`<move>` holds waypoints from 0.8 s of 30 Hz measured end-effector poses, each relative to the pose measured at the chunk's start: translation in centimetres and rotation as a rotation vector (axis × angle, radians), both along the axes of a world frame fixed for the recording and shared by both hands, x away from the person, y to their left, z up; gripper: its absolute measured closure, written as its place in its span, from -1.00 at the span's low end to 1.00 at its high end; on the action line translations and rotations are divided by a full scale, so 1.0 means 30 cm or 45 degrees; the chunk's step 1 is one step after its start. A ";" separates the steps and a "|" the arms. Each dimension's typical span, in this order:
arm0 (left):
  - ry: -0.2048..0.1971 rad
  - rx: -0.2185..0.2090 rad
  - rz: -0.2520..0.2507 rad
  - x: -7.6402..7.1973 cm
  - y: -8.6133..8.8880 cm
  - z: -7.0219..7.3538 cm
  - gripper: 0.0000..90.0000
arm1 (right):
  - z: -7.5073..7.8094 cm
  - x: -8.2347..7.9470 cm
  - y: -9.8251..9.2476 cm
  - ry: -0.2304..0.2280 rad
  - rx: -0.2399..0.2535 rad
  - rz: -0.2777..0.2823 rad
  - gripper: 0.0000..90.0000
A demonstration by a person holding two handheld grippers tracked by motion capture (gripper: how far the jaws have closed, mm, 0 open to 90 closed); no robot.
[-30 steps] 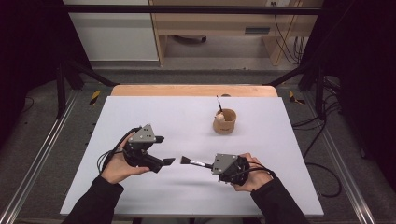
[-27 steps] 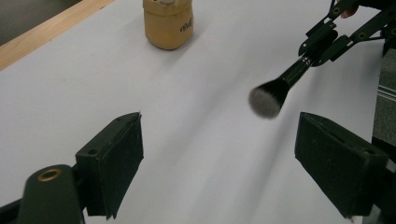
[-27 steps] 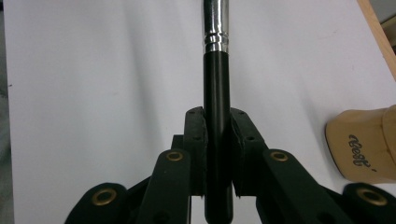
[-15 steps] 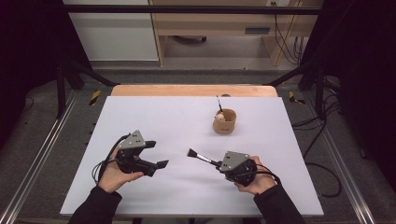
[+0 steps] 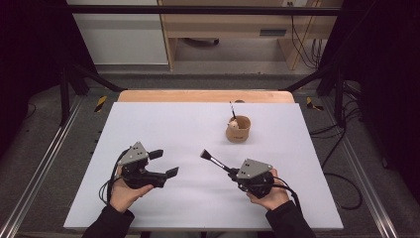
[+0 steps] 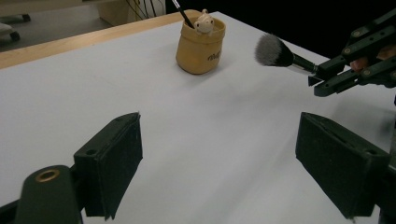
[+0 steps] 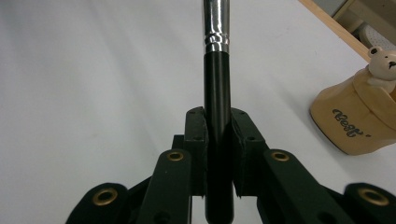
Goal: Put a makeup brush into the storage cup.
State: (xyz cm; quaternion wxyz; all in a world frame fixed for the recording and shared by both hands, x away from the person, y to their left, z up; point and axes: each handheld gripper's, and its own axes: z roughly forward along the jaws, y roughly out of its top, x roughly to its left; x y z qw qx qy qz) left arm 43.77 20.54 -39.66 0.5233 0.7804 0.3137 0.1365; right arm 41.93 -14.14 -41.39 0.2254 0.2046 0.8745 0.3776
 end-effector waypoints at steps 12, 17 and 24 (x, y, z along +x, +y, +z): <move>0.024 -0.125 -0.001 -0.015 -0.080 -0.034 -0.67 | -0.015 -0.001 0.001 0.029 0.155 -0.070 0.76; 0.033 -0.157 0.002 -0.016 -0.110 -0.047 -0.66 | -0.025 -0.001 -0.002 0.041 0.214 -0.078 0.76; 0.032 -0.199 0.014 -0.022 -0.139 -0.055 -0.65 | -0.026 -0.006 0.003 0.033 0.266 -0.099 0.76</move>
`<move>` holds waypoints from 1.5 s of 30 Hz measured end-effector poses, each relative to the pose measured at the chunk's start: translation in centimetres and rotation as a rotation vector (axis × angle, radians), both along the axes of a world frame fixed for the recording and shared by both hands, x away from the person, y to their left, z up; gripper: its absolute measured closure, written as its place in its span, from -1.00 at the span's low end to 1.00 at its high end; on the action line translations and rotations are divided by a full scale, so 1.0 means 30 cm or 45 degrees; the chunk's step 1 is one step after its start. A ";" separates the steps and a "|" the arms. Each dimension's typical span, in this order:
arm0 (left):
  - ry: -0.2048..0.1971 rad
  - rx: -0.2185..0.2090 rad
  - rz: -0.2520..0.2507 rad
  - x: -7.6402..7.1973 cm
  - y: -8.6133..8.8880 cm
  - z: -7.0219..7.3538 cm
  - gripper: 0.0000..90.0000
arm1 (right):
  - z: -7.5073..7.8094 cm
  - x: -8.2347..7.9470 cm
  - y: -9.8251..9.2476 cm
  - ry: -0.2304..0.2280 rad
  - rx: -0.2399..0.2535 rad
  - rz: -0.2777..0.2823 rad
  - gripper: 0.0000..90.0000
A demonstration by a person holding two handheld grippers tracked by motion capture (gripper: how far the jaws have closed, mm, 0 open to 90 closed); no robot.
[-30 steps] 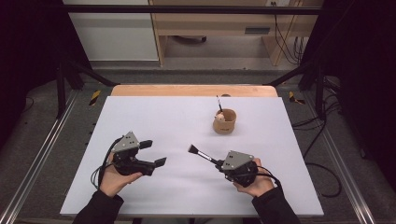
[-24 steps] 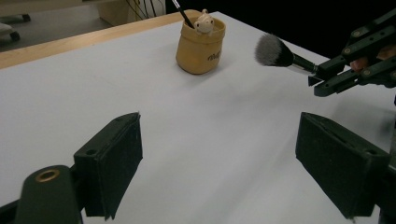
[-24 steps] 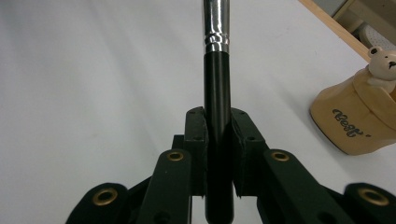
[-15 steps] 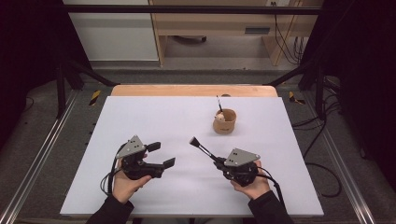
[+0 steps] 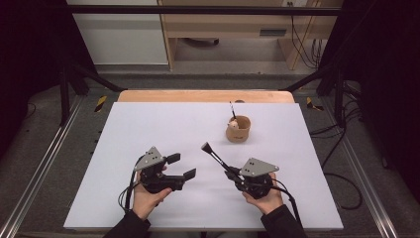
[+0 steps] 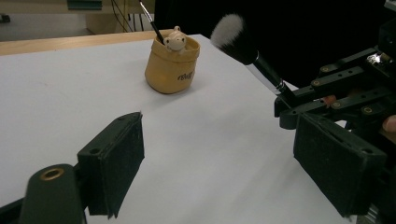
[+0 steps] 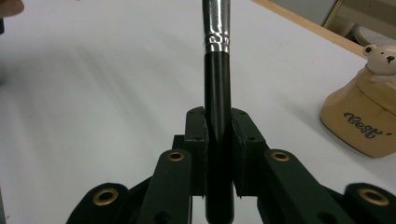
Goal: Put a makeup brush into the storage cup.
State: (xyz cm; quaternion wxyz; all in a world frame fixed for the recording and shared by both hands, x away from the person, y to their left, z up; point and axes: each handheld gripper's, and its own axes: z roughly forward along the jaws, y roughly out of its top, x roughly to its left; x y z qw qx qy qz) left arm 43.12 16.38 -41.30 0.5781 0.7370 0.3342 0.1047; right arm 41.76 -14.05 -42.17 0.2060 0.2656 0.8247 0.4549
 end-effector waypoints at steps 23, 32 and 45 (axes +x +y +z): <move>0.022 -0.118 -0.002 0.008 -0.072 0.000 -0.64 | -0.012 0.001 0.028 0.008 0.098 -0.012 0.76; 0.041 -0.179 -0.012 0.017 -0.091 0.015 -0.60 | -0.011 -0.002 0.044 0.004 0.109 -0.007 0.76; 0.062 -0.212 -0.022 0.025 -0.115 0.011 -0.47 | -0.003 -0.005 0.079 -0.013 0.125 0.010 0.76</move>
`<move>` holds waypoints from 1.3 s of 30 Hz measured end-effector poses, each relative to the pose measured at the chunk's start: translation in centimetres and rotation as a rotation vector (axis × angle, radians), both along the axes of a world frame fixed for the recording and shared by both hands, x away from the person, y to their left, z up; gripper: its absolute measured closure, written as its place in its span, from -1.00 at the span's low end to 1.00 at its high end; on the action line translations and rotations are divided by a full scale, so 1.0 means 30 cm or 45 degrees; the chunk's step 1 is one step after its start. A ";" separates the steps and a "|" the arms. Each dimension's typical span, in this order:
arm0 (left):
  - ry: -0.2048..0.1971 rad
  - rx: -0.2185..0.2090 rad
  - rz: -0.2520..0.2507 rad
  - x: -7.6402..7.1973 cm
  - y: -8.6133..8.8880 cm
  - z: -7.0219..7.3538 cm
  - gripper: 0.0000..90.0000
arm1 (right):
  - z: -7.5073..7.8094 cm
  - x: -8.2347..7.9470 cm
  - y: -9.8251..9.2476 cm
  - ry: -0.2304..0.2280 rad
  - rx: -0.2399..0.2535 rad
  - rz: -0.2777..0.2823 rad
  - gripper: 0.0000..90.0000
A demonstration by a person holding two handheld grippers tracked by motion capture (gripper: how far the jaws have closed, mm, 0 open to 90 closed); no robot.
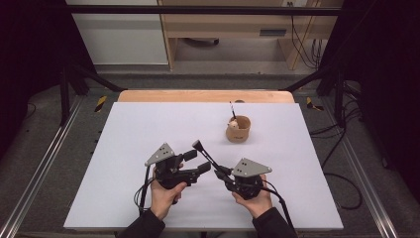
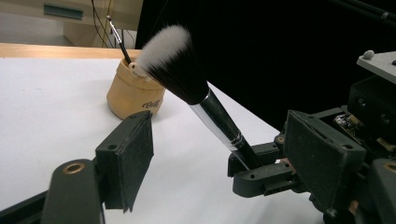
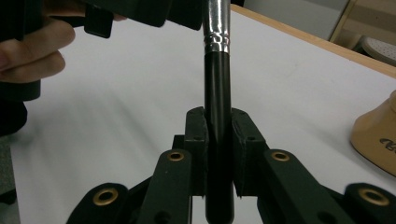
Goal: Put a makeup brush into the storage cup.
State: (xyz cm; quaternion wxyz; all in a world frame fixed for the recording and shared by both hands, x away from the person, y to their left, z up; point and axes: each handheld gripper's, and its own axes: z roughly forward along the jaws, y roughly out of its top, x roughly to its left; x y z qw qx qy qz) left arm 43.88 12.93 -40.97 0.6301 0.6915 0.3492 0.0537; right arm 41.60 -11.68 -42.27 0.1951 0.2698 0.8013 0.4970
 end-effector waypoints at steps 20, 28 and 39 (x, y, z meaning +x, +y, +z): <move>0.055 -0.049 -0.027 -0.002 0.003 -0.012 0.13 | -0.004 -0.009 0.048 -0.001 0.014 0.031 0.76; 0.088 -0.075 -0.019 0.001 0.011 -0.015 0.31 | -0.005 -0.012 0.053 -0.003 0.025 0.043 0.76; 0.104 -0.088 -0.009 0.001 0.020 -0.016 0.49 | -0.008 -0.016 0.061 -0.003 0.036 0.062 0.76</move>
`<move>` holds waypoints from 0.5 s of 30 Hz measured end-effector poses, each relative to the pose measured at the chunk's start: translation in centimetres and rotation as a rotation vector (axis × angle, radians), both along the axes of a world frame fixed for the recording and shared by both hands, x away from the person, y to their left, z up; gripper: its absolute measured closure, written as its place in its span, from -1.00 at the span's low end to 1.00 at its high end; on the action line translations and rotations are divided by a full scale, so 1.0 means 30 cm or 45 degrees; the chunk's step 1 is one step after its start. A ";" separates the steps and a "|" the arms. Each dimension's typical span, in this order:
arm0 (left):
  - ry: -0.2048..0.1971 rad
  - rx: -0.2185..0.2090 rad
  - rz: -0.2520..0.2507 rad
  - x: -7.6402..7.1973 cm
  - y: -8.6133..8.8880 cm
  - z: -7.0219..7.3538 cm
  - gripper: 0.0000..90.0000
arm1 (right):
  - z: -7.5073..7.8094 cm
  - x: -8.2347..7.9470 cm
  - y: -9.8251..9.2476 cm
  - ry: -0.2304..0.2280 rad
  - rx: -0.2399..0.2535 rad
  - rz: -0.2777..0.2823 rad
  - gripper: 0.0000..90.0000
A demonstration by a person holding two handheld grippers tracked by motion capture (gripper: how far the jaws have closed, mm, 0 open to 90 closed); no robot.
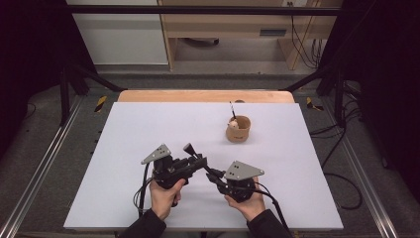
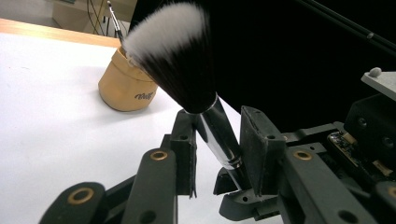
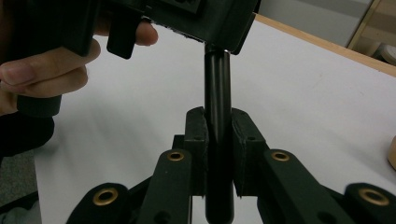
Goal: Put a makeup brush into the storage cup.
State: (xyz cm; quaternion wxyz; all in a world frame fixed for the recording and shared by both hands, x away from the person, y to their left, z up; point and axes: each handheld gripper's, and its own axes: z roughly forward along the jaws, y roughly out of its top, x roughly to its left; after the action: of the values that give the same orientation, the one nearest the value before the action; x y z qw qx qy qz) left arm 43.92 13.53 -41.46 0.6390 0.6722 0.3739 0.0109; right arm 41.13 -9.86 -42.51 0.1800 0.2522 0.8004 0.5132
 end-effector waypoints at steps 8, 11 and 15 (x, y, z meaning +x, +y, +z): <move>-0.001 -0.006 0.000 -0.003 0.001 0.001 0.52 | -0.001 0.001 0.001 0.012 0.004 0.007 0.76; -0.002 -0.008 -0.001 -0.004 0.000 0.001 0.54 | -0.002 0.001 0.003 0.014 0.002 0.006 0.76; -0.005 -0.012 -0.003 -0.007 0.000 0.003 0.56 | -0.004 0.001 0.005 0.019 0.003 0.004 0.76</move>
State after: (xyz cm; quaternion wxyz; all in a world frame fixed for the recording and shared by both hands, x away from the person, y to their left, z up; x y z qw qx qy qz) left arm 43.71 13.53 -41.38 0.6430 0.6696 0.3718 0.0098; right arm 41.16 -9.72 -42.62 0.1730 0.2548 0.8016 0.5124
